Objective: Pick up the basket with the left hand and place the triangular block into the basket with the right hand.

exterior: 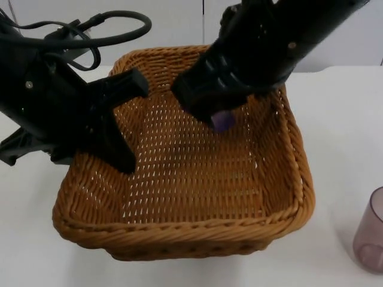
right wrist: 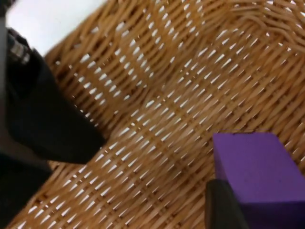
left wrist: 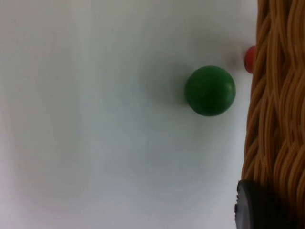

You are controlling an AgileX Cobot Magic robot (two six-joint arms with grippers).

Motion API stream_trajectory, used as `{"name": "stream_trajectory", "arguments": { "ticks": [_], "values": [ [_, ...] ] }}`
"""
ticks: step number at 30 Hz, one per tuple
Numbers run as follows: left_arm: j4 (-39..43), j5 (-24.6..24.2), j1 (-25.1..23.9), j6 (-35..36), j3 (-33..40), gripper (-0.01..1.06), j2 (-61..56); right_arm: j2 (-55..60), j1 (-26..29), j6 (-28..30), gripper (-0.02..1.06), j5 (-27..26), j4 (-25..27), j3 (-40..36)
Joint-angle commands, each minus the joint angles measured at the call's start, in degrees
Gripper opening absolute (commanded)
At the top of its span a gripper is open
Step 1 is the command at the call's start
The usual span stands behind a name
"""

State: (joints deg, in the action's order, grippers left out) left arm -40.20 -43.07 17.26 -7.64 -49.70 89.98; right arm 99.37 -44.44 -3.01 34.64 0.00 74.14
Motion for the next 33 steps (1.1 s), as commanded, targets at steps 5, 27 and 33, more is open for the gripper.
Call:
{"name": "stream_trajectory", "arguments": {
  "ticks": [5,27,33],
  "values": [
    [-1.5,0.8,0.4,0.7,-0.2,0.0,-0.3,0.8,-0.3,0.6,0.09,-0.4,-1.4,0.1],
    [-1.9,0.9,0.4,1.6,-0.2,0.0,-0.3,2.5,-0.3,1.4,0.65,-0.7,-2.8,0.1],
    [-1.9,0.9,0.4,1.6,-0.2,0.0,-0.3,1.8,-0.3,1.5,0.92,-2.8,-2.8,0.1]
  ]
}}
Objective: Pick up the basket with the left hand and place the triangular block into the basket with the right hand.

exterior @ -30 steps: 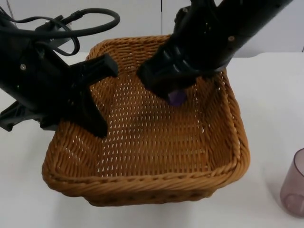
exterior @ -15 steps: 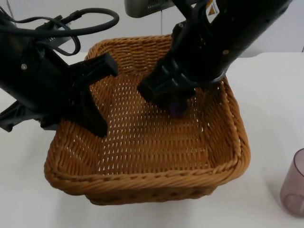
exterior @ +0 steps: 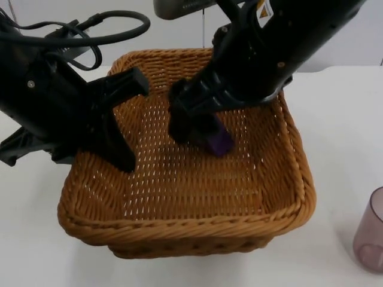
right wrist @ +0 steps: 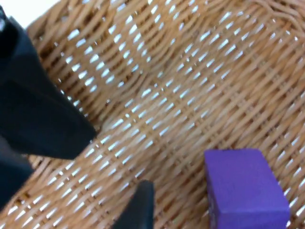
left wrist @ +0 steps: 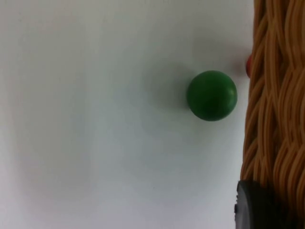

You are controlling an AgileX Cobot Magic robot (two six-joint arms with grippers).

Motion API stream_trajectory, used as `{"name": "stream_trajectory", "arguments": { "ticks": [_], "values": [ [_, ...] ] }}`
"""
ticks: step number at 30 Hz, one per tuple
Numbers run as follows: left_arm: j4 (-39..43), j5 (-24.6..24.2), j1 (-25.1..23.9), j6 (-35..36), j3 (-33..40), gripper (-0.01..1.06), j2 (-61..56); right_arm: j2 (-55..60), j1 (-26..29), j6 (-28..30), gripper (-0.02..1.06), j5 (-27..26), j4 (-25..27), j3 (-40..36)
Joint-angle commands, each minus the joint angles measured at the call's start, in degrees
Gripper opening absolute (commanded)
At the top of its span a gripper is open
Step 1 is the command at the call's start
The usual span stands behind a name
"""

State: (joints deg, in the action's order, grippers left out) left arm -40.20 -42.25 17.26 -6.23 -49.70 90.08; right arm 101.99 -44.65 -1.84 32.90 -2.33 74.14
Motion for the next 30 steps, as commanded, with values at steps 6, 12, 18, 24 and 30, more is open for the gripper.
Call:
{"name": "stream_trajectory", "arguments": {
  "ticks": [6,12,18,24,30],
  "values": [
    [-1.8,0.1,0.4,0.1,-0.2,0.0,-0.4,-3.2,-0.1,-0.1,0.93,-3.1,-0.8,0.1],
    [-1.6,0.0,0.4,0.1,-0.2,0.0,-0.4,-6.0,-0.1,-0.6,0.93,-2.8,-2.2,0.1],
    [-1.4,0.0,0.4,0.1,-0.2,0.0,-0.4,-11.5,0.2,-7.5,1.02,-1.9,-9.7,0.1],
    [-1.3,-0.2,0.4,0.1,-0.2,0.0,-0.4,-16.5,0.3,-23.7,1.05,3.0,-28.3,0.1],
    [-1.1,-0.2,0.4,0.1,-0.2,0.0,-0.4,-22.5,1.6,-29.3,1.05,8.3,-34.0,0.1]
  ]
}}
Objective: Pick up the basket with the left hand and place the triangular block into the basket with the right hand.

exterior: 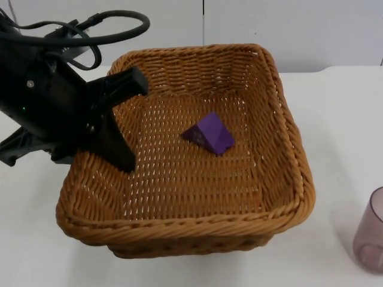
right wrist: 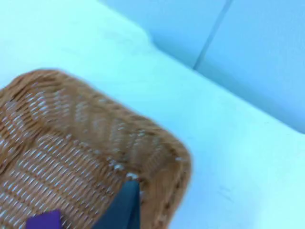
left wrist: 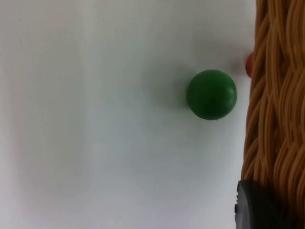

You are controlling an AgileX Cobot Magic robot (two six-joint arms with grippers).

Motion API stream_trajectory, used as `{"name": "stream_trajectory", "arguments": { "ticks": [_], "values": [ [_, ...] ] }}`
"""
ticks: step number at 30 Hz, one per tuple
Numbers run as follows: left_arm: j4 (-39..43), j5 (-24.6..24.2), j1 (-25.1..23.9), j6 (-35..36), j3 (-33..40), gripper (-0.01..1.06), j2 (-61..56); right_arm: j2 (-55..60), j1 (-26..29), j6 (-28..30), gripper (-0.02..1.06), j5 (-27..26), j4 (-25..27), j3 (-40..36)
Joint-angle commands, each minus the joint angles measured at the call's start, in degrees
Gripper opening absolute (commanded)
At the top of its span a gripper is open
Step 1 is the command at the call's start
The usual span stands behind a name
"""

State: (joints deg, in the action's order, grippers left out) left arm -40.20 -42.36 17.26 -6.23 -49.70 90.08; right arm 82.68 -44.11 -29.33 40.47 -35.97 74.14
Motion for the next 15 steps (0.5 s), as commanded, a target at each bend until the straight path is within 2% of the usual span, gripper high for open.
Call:
{"name": "stream_trajectory", "arguments": {
  "ticks": [1,3,5,6,7,11,12,14,15],
  "values": [
    [-1.1,-0.1,0.4,0.0,-0.2,0.0,-0.4,-4.7,2.1,-1.8,1.05,-0.1,0.9,0.1],
    [-1.1,-0.1,0.4,0.0,-0.2,0.0,-0.4,-6.1,3.6,-1.7,1.05,-0.9,2.7,0.1],
    [-1.1,0.0,0.4,-0.5,-0.2,0.0,-0.4,-9.7,7.3,0.2,1.05,-3.2,7.9,0.1],
    [-1.1,0.3,0.4,-0.6,-0.2,0.0,-0.4,-11.9,11.4,4.3,1.05,-4.2,13.3,0.1],
    [-1.1,0.3,0.4,-0.6,-0.2,0.0,-0.4,-11.9,11.4,4.3,1.05,-4.2,13.3,0.1],
    [-1.1,2.2,0.4,-0.6,-0.2,0.0,-0.4,-16.4,25.4,21.6,1.05,-2.2,31.8,0.1],
    [-1.1,2.2,0.4,-0.6,-0.2,0.0,-0.4,-16.4,25.4,21.6,1.05,-2.2,31.8,0.1],
    [-1.1,2.8,0.4,-0.6,-0.2,0.0,-0.4,-17.6,32.4,27.2,1.05,-0.2,37.6,0.1],
    [-1.1,3.0,0.4,-0.6,-0.2,0.0,-0.4,-18.2,35.5,28.6,1.05,0.7,38.3,0.1]
  ]
}}
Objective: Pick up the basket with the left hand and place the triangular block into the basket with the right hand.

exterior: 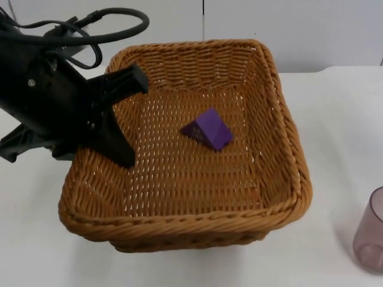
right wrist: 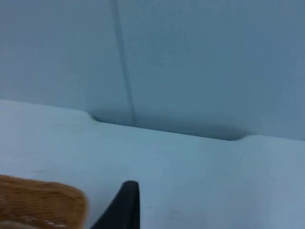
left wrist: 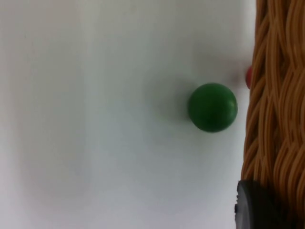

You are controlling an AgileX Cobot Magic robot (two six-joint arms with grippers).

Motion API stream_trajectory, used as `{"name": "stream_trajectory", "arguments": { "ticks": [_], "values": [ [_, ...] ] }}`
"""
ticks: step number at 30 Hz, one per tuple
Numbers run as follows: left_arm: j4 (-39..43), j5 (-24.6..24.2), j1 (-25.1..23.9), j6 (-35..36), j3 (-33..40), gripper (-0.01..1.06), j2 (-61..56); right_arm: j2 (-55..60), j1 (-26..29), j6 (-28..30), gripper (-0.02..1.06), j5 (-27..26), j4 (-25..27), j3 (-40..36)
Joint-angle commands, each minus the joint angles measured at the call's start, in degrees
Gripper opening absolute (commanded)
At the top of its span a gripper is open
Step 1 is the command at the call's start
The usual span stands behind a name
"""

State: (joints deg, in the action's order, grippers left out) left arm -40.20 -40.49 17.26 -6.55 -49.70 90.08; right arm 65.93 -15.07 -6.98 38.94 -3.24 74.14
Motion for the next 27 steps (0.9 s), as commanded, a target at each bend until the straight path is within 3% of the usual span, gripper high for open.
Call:
{"name": "stream_trajectory", "arguments": {
  "ticks": [1,5,10,14,17,27],
  "values": [
    [-1.1,1.5,0.4,-0.3,-0.2,0.0,-0.4,-1.9,9.0,7.0,1.05,3.2,5.4,0.1],
    [-1.1,2.7,0.4,0.0,-0.2,0.0,-0.3,-3.3,12.9,7.4,1.05,5.9,4.5,0.1],
    [-1.0,4.0,0.4,0.5,-0.5,0.0,-0.1,-4.7,13.2,7.8,1.05,6.2,5.3,0.0],
    [2.5,1.4,0.4,0.9,-4.4,0.0,1.8,-4.9,13.2,7.8,1.05,6.9,5.2,0.0],
    [3.4,-1.4,0.4,1.0,-10.5,0.0,5.3,-4.9,13.2,7.8,1.05,8.3,5.1,0.0],
    [3.2,-1.8,0.1,2.0,-26.0,0.0,19.9,-4.9,13.2,7.9,1.05,9.4,5.0,0.0]
  ]
}}
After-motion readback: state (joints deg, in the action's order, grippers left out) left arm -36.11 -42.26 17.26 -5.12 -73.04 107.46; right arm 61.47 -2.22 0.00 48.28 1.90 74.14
